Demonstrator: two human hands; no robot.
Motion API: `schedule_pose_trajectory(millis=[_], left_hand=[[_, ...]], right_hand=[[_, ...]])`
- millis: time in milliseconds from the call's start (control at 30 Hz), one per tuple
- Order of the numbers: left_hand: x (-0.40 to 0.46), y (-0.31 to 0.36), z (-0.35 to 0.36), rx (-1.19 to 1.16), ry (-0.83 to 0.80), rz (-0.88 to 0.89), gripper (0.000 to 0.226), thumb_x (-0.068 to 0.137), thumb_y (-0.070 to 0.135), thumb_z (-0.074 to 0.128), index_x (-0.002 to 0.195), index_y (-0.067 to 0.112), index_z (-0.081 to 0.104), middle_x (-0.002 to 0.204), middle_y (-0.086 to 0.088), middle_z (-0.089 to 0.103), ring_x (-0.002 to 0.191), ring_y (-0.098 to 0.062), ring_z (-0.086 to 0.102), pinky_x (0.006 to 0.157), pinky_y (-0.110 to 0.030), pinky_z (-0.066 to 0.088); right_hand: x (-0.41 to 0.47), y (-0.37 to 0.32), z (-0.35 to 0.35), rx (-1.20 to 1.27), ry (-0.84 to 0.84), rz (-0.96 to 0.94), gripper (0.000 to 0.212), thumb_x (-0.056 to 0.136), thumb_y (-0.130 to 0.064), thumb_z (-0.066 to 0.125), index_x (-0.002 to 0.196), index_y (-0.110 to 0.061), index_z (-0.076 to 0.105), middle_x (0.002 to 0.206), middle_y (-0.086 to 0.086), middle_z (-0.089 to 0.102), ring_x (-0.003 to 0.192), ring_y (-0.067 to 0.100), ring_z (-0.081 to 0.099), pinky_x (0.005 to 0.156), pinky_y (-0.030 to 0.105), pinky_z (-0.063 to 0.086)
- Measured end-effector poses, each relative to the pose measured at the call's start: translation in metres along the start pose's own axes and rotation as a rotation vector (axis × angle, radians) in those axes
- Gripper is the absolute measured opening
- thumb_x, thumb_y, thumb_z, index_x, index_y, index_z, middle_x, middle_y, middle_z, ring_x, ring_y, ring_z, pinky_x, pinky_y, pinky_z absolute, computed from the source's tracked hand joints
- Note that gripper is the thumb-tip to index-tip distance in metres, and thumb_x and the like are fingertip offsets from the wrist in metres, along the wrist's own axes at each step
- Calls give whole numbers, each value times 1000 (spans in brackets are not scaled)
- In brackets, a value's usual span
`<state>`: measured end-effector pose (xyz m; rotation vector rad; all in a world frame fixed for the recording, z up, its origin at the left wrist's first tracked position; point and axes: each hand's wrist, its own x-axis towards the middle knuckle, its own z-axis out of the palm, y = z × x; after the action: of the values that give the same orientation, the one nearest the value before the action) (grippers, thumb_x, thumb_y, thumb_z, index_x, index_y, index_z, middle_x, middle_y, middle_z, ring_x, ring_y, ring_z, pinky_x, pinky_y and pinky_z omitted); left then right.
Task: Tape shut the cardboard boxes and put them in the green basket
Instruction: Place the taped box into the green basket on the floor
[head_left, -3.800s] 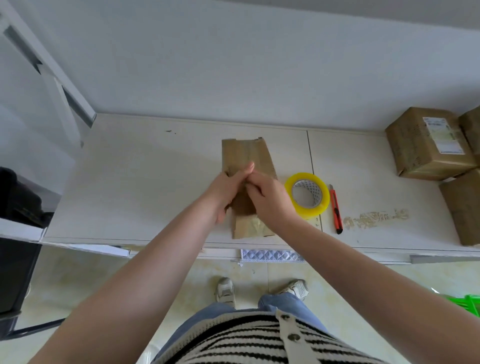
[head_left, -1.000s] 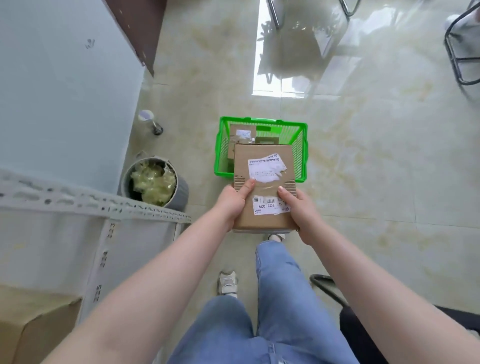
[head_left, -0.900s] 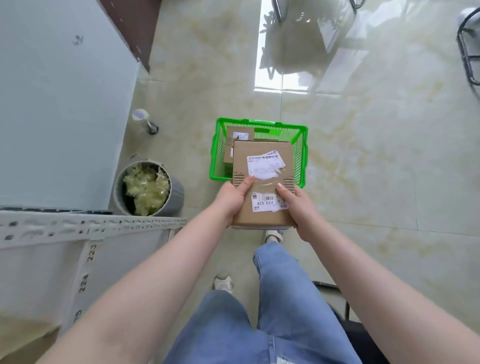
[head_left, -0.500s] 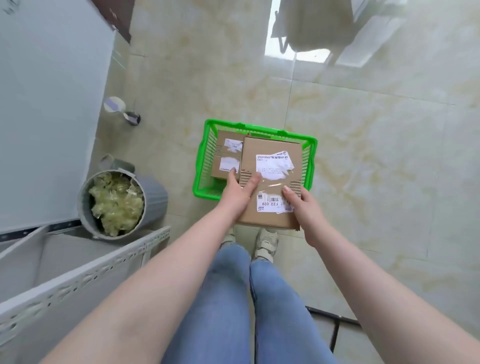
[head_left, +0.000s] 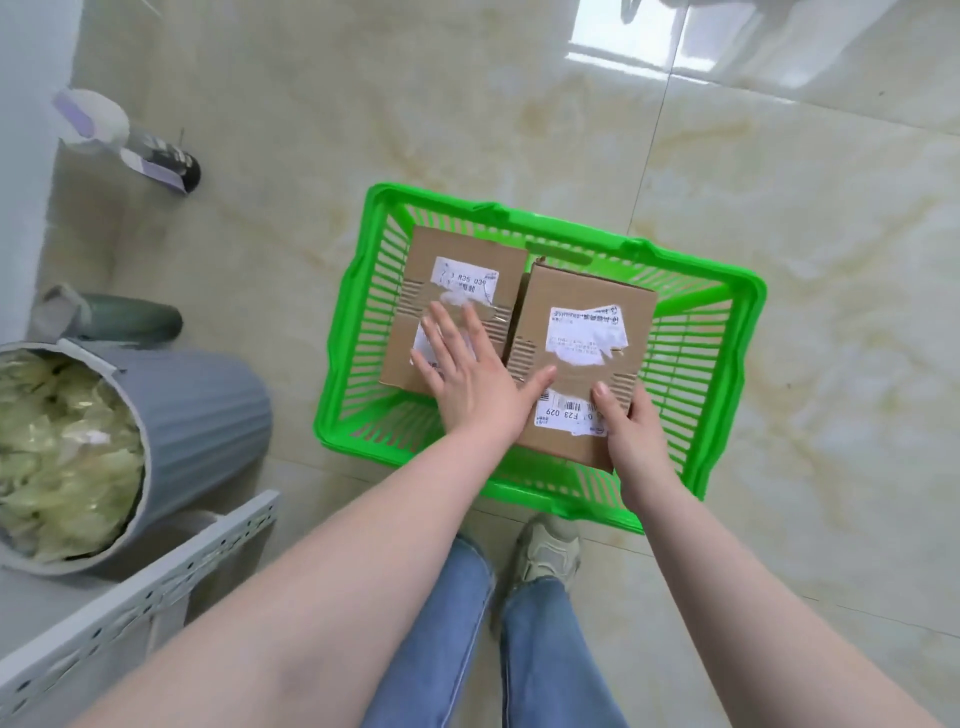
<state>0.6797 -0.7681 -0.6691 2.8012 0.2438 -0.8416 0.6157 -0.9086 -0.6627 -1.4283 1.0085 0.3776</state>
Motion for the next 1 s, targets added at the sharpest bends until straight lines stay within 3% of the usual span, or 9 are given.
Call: schedule_pose_trajectory(millis=[67,167,267,433,600,767,867,933,1000], left_hand=[[5,0,14,0,15,-37,119,79,80,44,153,12,-19,158,-21,-24,148,-36,-19,118,-57,-6],[5,0,26,24,95,-46,116,81,74,51,154,11,-15,160,-22,-18,149,-37,-14,119,-58,4],[7,2,30,36,122,-68,115,81,73,51,154,11,-12,160,-23,-15,149,-37,-11,118,-59,6],[13,8,29,35,118,-94,115,80,74,53,155,10,-7,161,-23,-12,149,-38,-8,118,-59,5],[14,5,24,31,119,-101,108,82,71,53,156,14,-1,161,-20,-11,150,-34,-7,118,-56,7],[-2,6,-3,-94,108,-82,91,86,60,58,154,19,12,162,-18,-3,150,-31,3,119,-49,9],[-30,0,-35,-216,76,-34,71,90,53,58,146,17,32,153,-12,30,141,-28,27,112,-40,26],[-53,-11,-62,-417,-17,-56,48,94,43,58,129,12,51,133,-9,54,124,-27,48,100,-35,37],[-81,-28,-92,-657,-107,-132,29,96,34,59,110,9,63,113,-8,66,107,-26,60,88,-31,42]], right_hand=[[13,10,5,-17,7,-20,41,99,-15,54,139,-11,47,126,2,63,105,10,63,75,8,50],[29,16,7,-80,-14,-38,40,98,-11,54,138,-8,46,127,6,62,108,14,62,79,8,49],[40,16,8,-105,-56,-1,36,99,-12,53,135,-10,48,119,2,64,96,4,63,84,16,52],[46,14,13,-171,-18,9,44,100,-21,52,140,-8,41,134,9,57,121,22,56,108,40,42],[45,8,21,-325,87,74,58,98,-31,55,145,-5,34,139,12,53,125,27,52,105,37,40],[25,-20,23,-550,261,99,75,96,-38,57,152,-3,21,154,20,31,142,33,30,112,41,26],[-14,-47,27,-559,212,17,50,95,-33,60,135,-5,49,133,16,55,124,31,51,100,36,39],[-55,-72,36,-359,8,36,26,97,-22,58,113,-3,63,99,11,68,89,24,63,79,27,50],[-102,-97,44,-244,-181,89,18,97,-14,57,105,0,66,79,6,65,67,14,57,59,16,49]])
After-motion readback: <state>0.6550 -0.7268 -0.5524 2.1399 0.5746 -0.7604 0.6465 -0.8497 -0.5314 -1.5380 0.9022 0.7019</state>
